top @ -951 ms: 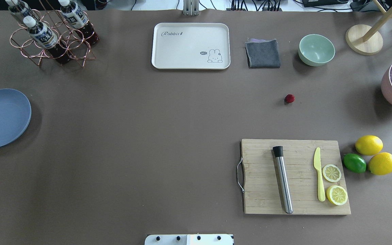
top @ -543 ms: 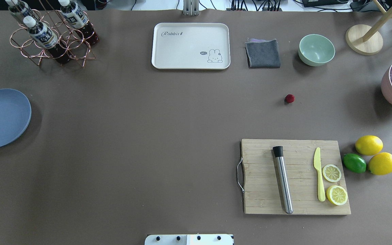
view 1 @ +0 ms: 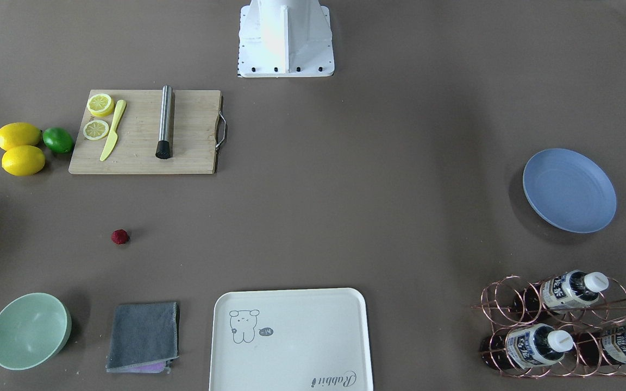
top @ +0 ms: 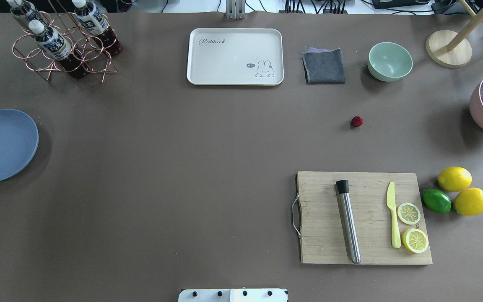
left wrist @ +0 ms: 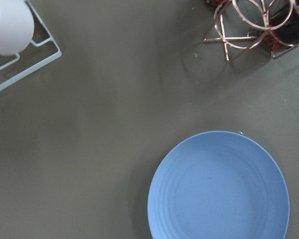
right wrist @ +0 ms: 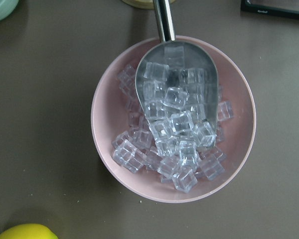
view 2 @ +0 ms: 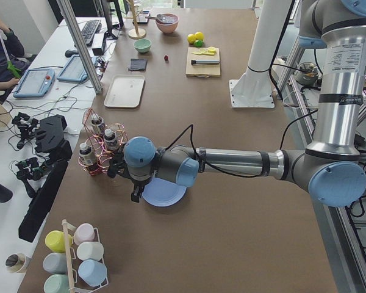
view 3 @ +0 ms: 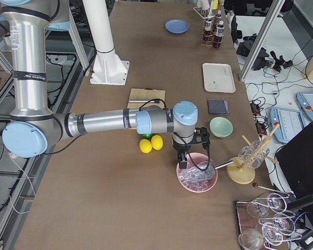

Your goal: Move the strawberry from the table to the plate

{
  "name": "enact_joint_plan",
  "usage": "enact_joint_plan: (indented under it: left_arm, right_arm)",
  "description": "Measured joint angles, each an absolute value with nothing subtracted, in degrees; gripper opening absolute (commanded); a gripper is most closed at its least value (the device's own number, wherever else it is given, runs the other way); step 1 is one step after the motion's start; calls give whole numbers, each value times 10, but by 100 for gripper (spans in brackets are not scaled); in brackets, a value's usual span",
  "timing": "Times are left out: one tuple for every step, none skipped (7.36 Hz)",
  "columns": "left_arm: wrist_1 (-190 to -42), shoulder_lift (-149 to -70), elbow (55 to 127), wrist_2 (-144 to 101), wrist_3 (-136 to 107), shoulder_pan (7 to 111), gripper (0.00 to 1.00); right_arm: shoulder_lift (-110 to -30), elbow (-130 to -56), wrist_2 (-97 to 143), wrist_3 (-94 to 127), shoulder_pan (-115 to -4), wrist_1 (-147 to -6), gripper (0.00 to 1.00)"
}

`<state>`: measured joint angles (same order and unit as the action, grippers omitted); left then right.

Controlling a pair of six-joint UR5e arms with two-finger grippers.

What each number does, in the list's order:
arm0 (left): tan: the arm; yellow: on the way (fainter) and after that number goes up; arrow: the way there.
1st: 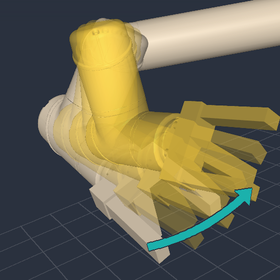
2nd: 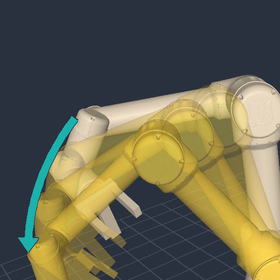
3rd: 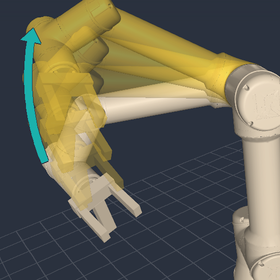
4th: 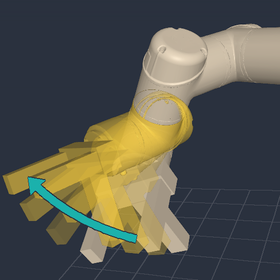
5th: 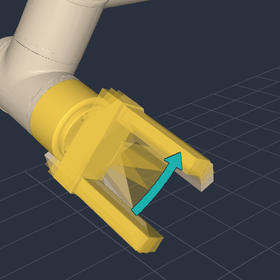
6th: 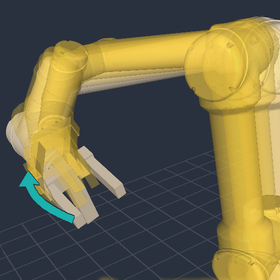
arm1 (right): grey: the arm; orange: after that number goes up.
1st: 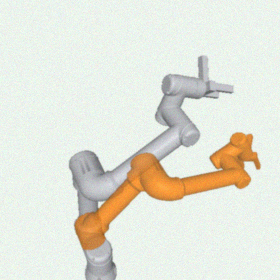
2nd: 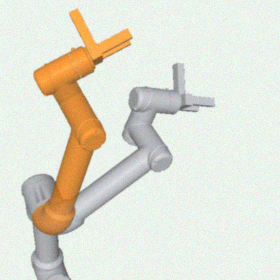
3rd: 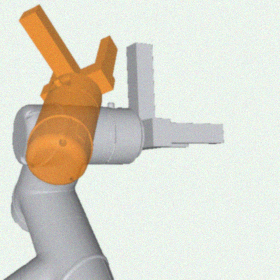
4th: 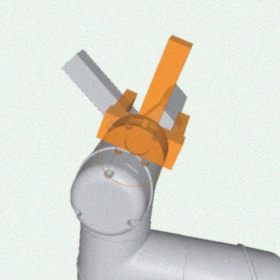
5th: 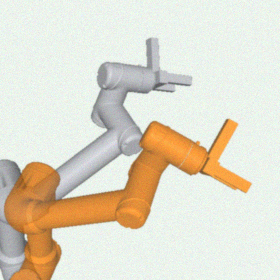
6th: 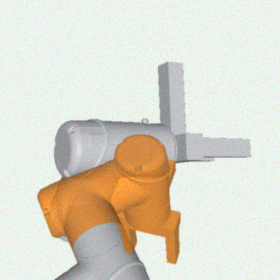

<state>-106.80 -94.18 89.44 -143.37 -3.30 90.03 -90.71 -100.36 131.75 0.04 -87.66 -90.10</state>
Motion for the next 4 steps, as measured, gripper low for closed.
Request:
enact_joint_plan:
  left_arm:
    - [-1077,-960,892,-1433,-43,892,98]
    - [-1081,-969,887,-1431,-47,878,99]
    - [-1086,-967,876,-1428,-47,869,99]
    - [-1101,-964,851,-1422,-48,860,99]
  right_arm:
    - [-905,-1005,1319,15,-876,-858,100]
    - [-900,-1006,1326,45,-871,-825,100]
    - [-894,-1006,1336,80,-858,-810,100]
    - [-891,-1007,1340,116,-838,-801,100]
